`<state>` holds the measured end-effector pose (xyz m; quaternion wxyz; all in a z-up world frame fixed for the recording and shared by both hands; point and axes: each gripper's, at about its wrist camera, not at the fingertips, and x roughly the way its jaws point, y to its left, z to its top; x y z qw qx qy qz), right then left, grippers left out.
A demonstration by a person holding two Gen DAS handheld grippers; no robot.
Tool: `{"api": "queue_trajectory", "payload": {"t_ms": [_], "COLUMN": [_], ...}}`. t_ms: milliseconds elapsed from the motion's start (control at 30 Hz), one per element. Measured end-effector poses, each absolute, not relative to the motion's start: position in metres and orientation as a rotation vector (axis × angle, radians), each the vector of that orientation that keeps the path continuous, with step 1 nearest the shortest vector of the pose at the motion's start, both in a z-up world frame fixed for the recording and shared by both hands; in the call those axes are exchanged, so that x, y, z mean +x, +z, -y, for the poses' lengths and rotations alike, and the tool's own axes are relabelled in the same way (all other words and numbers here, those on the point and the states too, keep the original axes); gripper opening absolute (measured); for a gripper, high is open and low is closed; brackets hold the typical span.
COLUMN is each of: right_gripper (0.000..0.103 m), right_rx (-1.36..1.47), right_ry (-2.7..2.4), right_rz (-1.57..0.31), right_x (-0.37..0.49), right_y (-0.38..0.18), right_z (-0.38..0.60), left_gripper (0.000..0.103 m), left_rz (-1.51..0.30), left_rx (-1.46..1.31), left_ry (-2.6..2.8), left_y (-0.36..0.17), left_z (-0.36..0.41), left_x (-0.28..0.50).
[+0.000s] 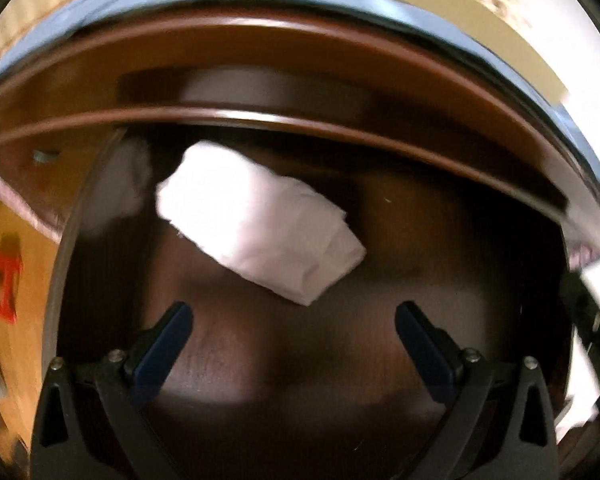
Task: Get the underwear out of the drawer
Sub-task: 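Lower the left gripper onto the pink underwear in the drawer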
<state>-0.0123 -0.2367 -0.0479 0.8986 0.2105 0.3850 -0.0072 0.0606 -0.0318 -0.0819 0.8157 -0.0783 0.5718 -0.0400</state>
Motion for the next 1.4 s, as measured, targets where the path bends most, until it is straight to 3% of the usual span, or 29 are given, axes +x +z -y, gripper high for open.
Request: {"api": "queue_trajectory", "payload": {"t_ms": [467,733,933,1000,1167,1400], "right_gripper": [0.055,0.055,0.055,0.055,0.055,0.055], "right_rx": [0.476,0.457,0.466,0.463,0.467,0.459], "right_ry": [0.021,0.032,0.056,0.054,0.036,0.026], "right_rz": [-0.852,-0.829,-0.831,-0.828,-0.825,-0.816], "right_x": [-0.017,-0.023,-0.021,-0.022,-0.026,-0.035], "right_y": [-0.058,-0.049,-0.049,-0.049,-0.047,-0.041], "right_z": [0.268,0.278,0.28,0.281,0.292,0.307], "left_gripper": [0.102,0.091,0.09,0.082,0.05,0.044], "left_rz": [-1.431,-1.362,-1.323,-1.319,-1.368,-1.509], "left_rx": [-0.462,-0.556,-0.587,-0.574,-0.495,-0.202], "left_ry": [0.16,0.236,0.276,0.274,0.206,0.072], "left_y": [-0.12,-0.11,-0.102,-0.098,-0.086,-0.078], "left_z": [0.027,0.022,0.022,0.021,0.016,0.027], "left_x": [0.076,0.075,0.067,0.064,0.067,0.05]}}
